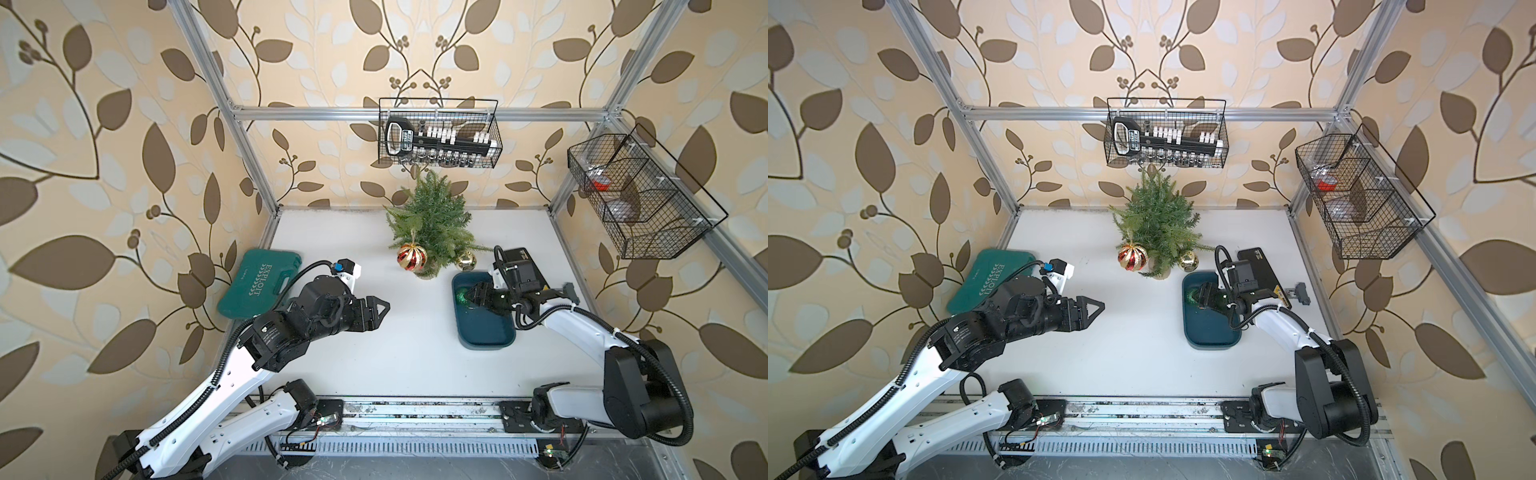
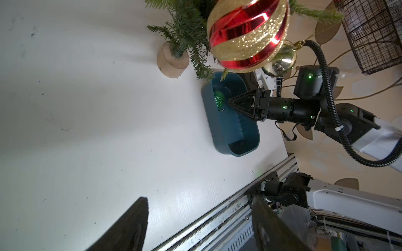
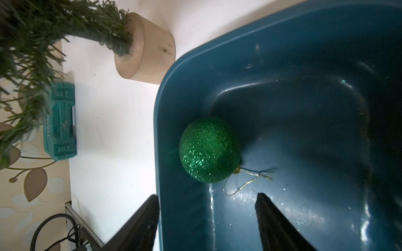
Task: Decorate the small christmas tree with ornaments
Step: Pick up an ornament from the container.
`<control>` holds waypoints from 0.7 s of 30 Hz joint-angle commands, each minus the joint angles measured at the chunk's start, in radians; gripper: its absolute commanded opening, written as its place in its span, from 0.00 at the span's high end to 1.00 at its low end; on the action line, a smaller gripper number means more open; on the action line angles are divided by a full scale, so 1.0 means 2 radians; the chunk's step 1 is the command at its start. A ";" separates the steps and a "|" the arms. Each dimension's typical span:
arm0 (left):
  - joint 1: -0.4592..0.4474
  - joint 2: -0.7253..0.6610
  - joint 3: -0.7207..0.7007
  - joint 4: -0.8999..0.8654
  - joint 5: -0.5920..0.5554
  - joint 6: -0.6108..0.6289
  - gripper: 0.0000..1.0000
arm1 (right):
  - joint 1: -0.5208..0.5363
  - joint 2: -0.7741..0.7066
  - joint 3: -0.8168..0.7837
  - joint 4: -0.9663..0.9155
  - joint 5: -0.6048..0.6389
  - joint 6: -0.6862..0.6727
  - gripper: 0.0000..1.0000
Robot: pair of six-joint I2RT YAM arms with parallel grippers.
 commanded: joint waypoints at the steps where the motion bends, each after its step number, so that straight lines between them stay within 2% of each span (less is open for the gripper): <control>1: 0.000 0.000 -0.003 0.009 -0.015 -0.012 0.24 | 0.003 0.024 0.020 0.025 0.007 0.000 0.30; 12: 0.000 0.000 -0.015 0.013 -0.016 -0.024 0.24 | 0.005 0.091 0.039 0.033 0.052 0.007 0.32; 15: 0.000 0.002 -0.014 0.011 -0.016 -0.025 0.24 | 0.004 0.096 0.039 0.029 0.076 0.019 0.33; 21: 0.000 0.006 -0.012 0.013 -0.014 -0.023 0.24 | 0.002 0.104 0.043 0.033 0.078 0.027 0.31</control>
